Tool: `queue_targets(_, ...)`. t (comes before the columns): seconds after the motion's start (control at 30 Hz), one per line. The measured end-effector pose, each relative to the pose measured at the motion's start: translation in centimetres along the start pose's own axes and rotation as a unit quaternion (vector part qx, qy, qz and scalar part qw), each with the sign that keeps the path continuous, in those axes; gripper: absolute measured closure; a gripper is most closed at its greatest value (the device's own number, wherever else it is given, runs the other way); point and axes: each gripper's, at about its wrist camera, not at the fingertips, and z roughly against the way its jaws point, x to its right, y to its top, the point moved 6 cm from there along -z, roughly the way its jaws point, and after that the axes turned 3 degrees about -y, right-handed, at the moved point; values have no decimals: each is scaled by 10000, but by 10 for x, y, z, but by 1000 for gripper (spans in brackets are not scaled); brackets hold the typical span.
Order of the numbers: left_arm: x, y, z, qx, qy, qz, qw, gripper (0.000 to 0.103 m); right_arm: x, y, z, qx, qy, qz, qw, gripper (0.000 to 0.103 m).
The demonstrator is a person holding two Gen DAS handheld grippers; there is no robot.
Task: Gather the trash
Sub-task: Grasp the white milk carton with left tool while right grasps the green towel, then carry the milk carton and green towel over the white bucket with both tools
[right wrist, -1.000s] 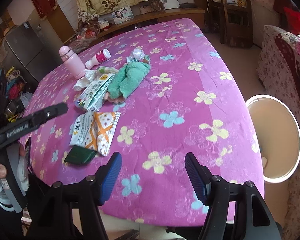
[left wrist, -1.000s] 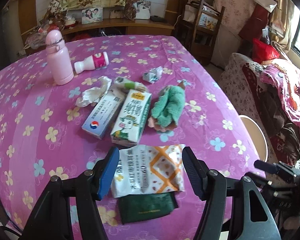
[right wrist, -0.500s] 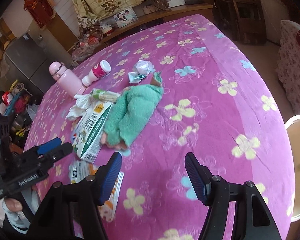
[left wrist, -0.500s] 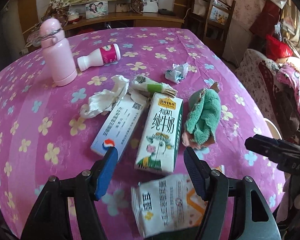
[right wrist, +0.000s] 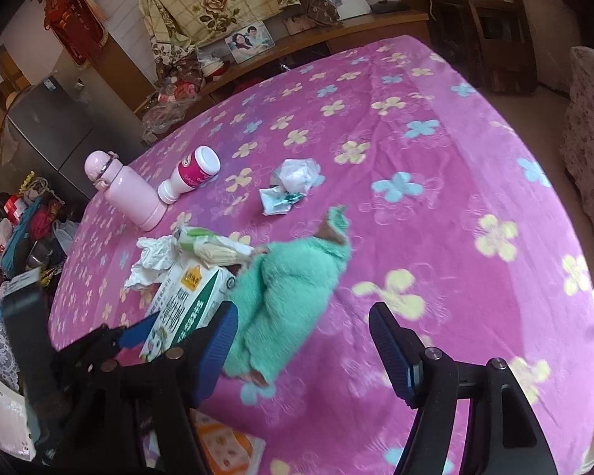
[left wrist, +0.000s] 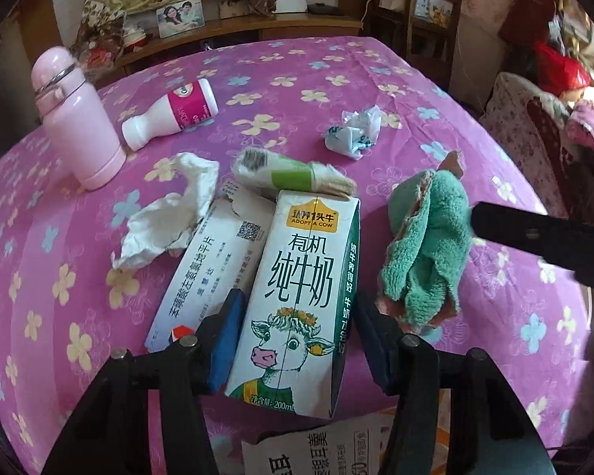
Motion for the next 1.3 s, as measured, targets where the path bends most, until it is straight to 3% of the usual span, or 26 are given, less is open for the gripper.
queue_targets(0.13,-11,-1,18,163,-73,216,9996,46,-9,1,-31,-198,-259,-34,9995,31)
queue_targets(0.2,-14,0,26,232,-89,261,9994,46,-10,-2,-41,-223,-132,-123,9996,33)
queue_targets(0.23,-15,1,29,258,-82,261,9993,46,-12,-1,-39,-67,-176,-39,9998,46)
queue_targets(0.27,-16,1,33,297,-74,262,9992,46,-14,-3,-38,-31,-180,70,9998,68)
queue_targets(0.37,-12,4,44,408,-73,236,9989,46,-14,-7,-25,32,0,146,9999,68)
queue_targets(0.57,16,9,62,600,-147,62,9981,46,4,-13,26,344,-83,299,9989,68)
queue_targets(0.9,96,1,81,683,-360,-369,9963,46,68,-44,98,606,-492,254,9966,68)
queue_targets(1.3,211,-11,77,599,-765,-943,9908,46,160,-79,165,869,-946,-277,9913,68)
